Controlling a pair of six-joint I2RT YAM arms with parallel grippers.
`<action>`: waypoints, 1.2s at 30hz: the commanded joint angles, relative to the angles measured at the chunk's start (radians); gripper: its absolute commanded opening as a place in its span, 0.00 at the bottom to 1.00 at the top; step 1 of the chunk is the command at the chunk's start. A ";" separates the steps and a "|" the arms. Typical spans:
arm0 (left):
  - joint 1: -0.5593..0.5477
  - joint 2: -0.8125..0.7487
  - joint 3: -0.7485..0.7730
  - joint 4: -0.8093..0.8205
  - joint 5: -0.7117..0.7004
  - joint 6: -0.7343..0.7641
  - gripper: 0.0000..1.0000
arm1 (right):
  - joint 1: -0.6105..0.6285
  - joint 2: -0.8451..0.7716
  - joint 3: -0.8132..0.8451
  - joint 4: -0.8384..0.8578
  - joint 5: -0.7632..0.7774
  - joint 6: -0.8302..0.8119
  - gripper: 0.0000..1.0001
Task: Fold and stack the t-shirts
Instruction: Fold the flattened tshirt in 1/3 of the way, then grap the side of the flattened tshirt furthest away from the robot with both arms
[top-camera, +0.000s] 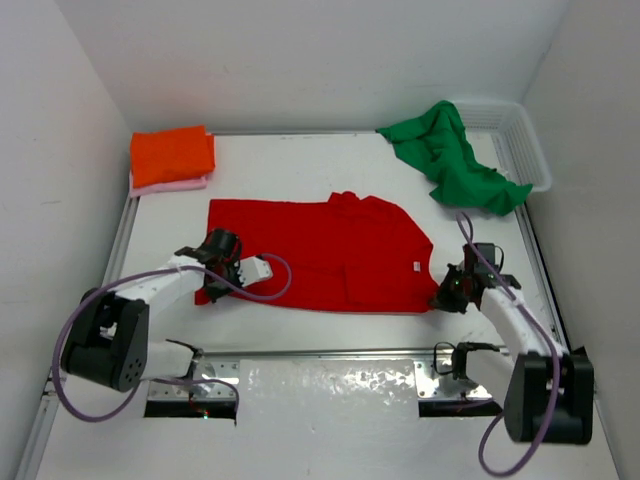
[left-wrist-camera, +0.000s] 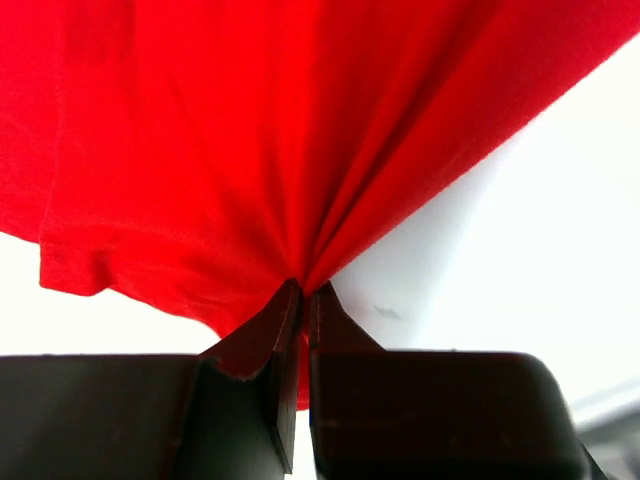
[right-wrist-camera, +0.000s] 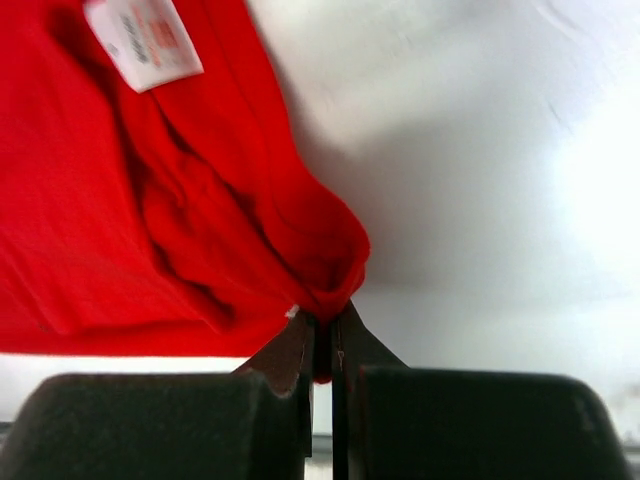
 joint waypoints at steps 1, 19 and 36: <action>0.001 -0.066 -0.002 -0.190 -0.008 0.003 0.00 | -0.012 -0.136 -0.029 -0.141 0.092 0.069 0.00; 0.024 -0.117 0.131 -0.419 -0.090 0.019 0.99 | -0.012 -0.278 0.274 -0.354 0.271 -0.046 0.69; 0.420 0.609 0.963 -0.221 0.362 -0.517 0.65 | 0.289 0.846 1.115 -0.176 0.043 -0.457 0.44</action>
